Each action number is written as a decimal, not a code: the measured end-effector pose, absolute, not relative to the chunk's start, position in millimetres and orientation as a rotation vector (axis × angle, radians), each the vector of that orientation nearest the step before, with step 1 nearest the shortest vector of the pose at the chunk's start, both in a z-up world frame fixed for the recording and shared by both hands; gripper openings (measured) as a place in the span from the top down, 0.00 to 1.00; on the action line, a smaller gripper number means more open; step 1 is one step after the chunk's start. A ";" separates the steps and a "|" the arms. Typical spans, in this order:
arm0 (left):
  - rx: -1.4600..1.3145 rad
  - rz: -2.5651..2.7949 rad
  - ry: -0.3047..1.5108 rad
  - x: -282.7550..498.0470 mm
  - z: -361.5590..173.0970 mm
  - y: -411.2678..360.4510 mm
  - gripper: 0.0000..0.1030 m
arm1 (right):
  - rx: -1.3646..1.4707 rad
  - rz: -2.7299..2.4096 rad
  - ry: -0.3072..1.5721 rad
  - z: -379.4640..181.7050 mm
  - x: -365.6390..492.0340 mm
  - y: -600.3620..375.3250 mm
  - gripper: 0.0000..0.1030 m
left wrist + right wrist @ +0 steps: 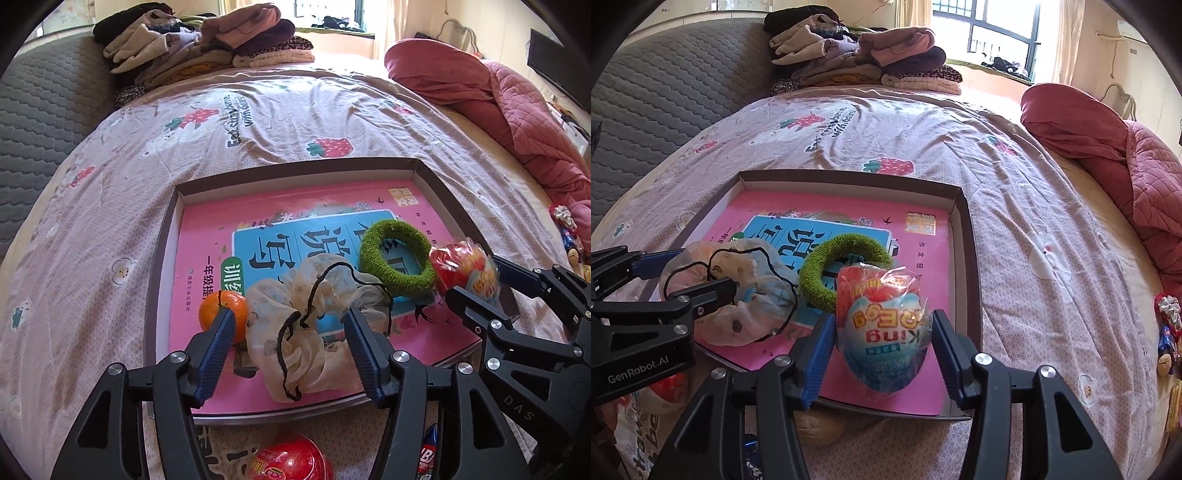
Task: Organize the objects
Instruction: 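Open the left tool on the scrunchie while the right tool releases the egg, then withdraw both open tools from the tray back toward the loose items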
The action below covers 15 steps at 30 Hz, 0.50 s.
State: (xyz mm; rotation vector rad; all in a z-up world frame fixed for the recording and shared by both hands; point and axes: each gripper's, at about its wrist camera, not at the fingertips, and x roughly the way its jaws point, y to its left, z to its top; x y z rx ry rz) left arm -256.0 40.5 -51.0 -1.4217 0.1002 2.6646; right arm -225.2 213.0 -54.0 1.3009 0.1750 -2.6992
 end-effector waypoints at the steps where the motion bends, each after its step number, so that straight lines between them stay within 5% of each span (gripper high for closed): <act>1: -1.417 2.665 0.093 -255.3 -48.6 39.5 0.37 | 1.296 -2.701 0.176 -51.8 -224.9 212.5 0.50; 15: -1.383 2.720 0.073 -238.4 -30.7 27.9 0.32 | 1.227 -2.720 0.147 -28.9 -214.3 213.7 0.49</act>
